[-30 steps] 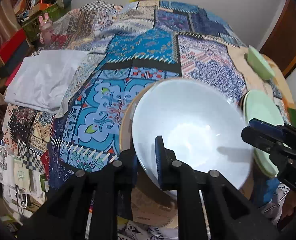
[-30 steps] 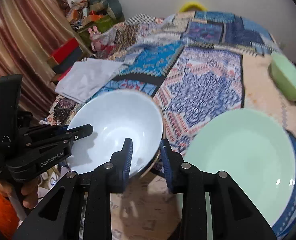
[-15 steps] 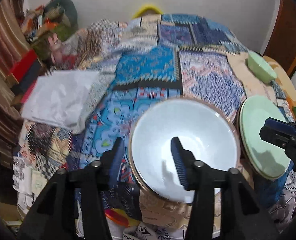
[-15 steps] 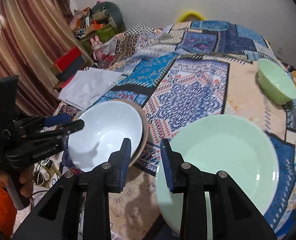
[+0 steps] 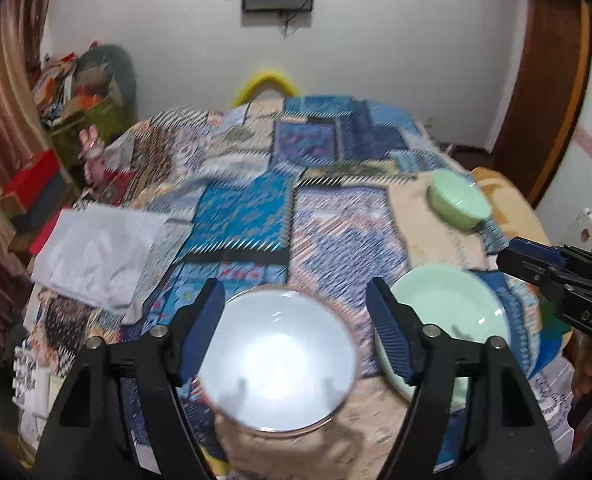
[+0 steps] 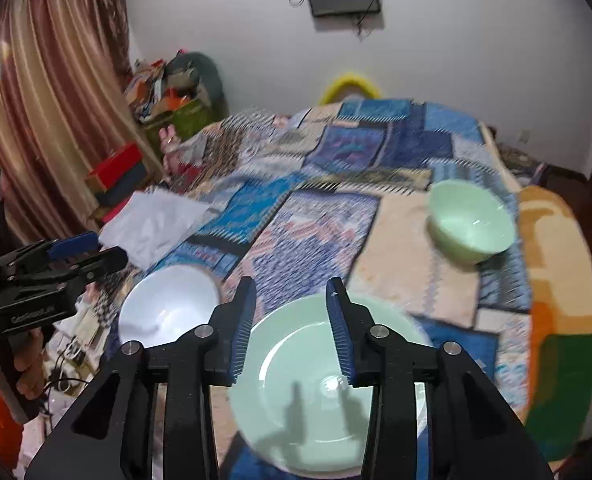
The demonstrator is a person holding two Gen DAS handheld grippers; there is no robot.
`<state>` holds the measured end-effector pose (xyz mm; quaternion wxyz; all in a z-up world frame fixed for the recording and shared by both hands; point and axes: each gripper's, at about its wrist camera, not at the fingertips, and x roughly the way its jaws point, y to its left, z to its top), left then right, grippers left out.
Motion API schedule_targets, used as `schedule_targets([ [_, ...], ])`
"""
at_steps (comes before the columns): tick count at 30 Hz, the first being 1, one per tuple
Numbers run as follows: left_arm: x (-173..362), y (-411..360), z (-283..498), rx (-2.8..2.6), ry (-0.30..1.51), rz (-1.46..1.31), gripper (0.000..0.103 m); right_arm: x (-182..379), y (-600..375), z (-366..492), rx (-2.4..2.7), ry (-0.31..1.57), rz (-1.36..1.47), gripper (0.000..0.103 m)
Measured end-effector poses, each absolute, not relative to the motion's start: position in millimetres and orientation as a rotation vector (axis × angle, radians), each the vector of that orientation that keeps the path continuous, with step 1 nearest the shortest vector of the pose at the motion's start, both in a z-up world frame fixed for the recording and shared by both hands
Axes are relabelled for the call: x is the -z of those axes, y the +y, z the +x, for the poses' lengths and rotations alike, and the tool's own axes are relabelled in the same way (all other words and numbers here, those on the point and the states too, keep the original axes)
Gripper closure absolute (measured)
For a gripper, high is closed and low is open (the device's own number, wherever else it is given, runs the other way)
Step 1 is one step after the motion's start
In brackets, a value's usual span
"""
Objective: Organize plates and bowls
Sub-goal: 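Lower the spotted white bowl into the pink bowl and open both grippers, then move both grippers toward the pale green bowl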
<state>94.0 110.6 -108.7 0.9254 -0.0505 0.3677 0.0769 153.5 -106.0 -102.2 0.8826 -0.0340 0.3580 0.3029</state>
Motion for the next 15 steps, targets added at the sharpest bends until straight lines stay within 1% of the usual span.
schedule_targets([
  [2, 99.3, 101.2, 98.2, -0.135, 0.725, -0.107, 0.020, 93.9, -117.9, 157.0, -0.607, 0.719, -0.063, 0.059],
  [7, 81.6, 78.6, 113.1, -0.090, 0.669, -0.104, 0.011, 78.5, -145.2, 173.7, -0.551, 0.689, -0.036, 0.057],
  [9, 75.4, 69.0, 121.7, -0.071, 0.643, -0.097, 0.009, 73.1, -153.5, 181.5, -0.529, 0.674, -0.030, 0.049],
  [11, 71.5, 61.3, 129.1, -0.060, 0.628, -0.087, 0.006, 67.1, -160.9, 190.2, -0.500, 0.653, -0.032, 0.048],
  [13, 69.0, 53.5, 140.6, -0.041, 0.623, -0.084, 0.005, 62.9, -167.5, 196.8, -0.484, 0.641, -0.032, 0.048],
  [15, 67.8, 46.9, 152.7, -0.019, 0.627, -0.086, 0.005, 60.3, -173.5, 205.1, -0.466, 0.632, -0.027, 0.045],
])
